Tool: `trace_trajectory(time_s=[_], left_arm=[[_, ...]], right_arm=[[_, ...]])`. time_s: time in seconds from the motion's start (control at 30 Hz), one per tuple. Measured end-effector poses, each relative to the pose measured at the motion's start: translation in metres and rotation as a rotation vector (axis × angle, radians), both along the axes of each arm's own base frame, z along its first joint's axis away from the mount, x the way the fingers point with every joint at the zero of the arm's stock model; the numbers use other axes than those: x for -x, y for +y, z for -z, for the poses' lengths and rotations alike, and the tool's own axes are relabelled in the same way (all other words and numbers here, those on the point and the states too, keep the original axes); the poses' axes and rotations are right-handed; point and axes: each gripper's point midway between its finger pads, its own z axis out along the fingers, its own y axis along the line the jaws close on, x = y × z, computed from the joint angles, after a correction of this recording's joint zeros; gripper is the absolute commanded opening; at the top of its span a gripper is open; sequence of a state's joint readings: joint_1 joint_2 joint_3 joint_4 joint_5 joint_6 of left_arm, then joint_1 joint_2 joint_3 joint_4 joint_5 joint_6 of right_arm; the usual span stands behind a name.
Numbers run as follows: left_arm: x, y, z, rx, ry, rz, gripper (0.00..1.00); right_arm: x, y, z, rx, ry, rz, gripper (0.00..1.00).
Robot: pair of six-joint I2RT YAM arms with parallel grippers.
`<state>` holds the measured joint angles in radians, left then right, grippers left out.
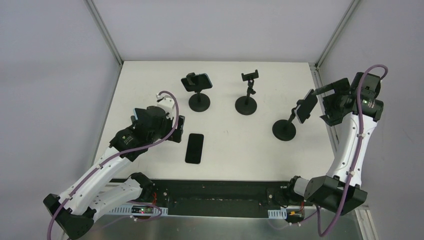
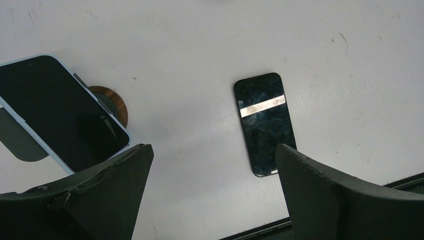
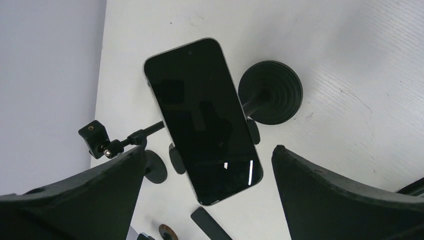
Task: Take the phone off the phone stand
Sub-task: Pick up the phone stand with the phone at the center of the board.
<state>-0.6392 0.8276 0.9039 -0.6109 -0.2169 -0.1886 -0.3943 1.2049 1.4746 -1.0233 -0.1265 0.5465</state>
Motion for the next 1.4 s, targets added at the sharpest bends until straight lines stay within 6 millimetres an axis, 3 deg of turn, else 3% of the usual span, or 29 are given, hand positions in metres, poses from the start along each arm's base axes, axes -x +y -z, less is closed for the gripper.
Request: trace_trajectory(time_s=[0.23, 0.43, 1.0, 1.4], left_arm=[[0.005, 0.005, 0.018, -0.044, 0.027, 0.014, 0.99], [0.006, 0.006, 0.02, -0.055, 0.029, 0.018, 0.99], [0.006, 0.007, 0.02, -0.073, 0.026, 0.035, 0.99], [0.006, 0.007, 0.02, -0.082, 0.025, 0.045, 0.99]], right_arm=[[-0.016, -0.01, 0.022, -0.013, 0.004, 0.0, 1.0], [-0.032, -0.015, 0.033, -0.024, 0.006, -0.024, 1.0], [-0.05, 0.0, 0.053, -0.09, -0.024, -0.159, 1.0], [-0.056, 0.01, 0.058, -0.146, -0.045, -0.204, 0.92]])
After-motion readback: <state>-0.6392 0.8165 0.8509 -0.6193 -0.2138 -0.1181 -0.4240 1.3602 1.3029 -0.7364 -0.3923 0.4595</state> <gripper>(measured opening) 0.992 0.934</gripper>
